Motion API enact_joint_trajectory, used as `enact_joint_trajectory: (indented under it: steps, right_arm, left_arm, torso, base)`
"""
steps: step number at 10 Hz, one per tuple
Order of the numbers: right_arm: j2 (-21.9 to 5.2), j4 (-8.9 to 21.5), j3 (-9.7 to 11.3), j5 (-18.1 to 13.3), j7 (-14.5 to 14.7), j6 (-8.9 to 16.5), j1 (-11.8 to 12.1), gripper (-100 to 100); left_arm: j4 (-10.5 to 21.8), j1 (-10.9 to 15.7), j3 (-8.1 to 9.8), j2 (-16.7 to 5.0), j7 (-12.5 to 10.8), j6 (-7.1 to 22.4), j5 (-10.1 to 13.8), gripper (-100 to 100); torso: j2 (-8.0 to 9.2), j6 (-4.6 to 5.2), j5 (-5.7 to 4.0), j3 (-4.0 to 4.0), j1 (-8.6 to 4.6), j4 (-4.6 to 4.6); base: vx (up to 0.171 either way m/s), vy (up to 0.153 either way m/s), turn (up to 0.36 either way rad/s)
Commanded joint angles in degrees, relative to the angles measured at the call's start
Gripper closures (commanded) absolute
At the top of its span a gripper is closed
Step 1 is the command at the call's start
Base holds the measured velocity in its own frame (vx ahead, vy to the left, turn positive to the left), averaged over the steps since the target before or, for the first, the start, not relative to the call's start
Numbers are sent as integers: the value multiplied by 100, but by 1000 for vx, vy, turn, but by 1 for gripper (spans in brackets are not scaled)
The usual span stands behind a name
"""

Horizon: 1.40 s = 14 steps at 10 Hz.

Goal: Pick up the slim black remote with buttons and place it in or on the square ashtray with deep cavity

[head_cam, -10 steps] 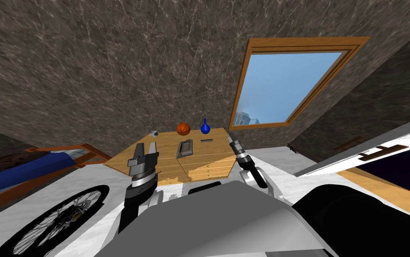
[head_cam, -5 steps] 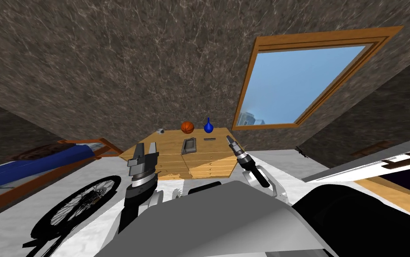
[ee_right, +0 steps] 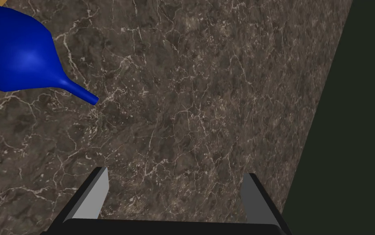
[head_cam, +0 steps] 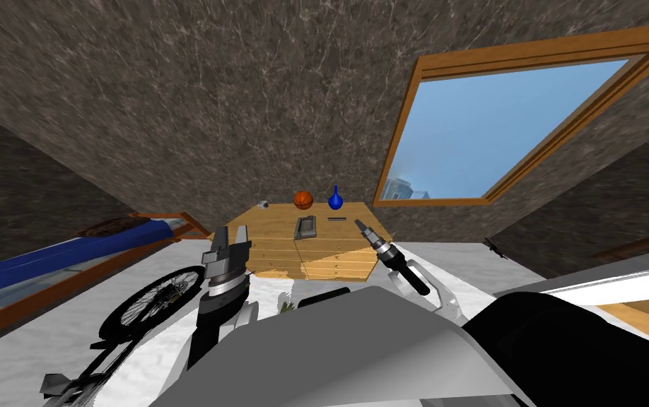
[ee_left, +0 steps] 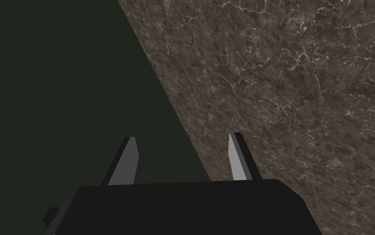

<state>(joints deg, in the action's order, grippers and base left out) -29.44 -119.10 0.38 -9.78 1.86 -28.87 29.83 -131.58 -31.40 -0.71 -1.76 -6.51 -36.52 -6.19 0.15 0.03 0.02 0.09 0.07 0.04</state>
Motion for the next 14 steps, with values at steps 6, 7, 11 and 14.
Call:
enact_joint_trajectory:
  steps: [6, 7, 11, 14]
  right_arm:
    - [-1109, 459, 163, -370, 196, -245, -77, -100]
    - [-1307, 625, 225, -489, 249, -324, -106, -100]
    - [-1970, 985, 361, -723, 337, -481, -174, -100]
    - [-2460, 1179, 435, -837, 371, -558, -212, -100]
  left_arm:
    - [0, 1, 0, 0, 0, 0, 0, 0]
    - [0, 0, 0, 0, 0, 0, 0, 0]
    - [0, 0, 0, 0, 0, 0, 0, 0]
    - [0, 0, 0, 0, 0, 0, 0, 0]
  torso:
    - [-1, -3, 0, -1, 2, 0]
    - [-2, 0, 0, -1, -1, 0]
    - [-7, 1, 0, -4, 1, -1]
    - [-9, -3, -1, -5, 0, -2]
  base:
    - [-35, 38, 136]
    - [-25, 32, 181]
    - [-20, 38, 148]
    - [-13, 33, 155]
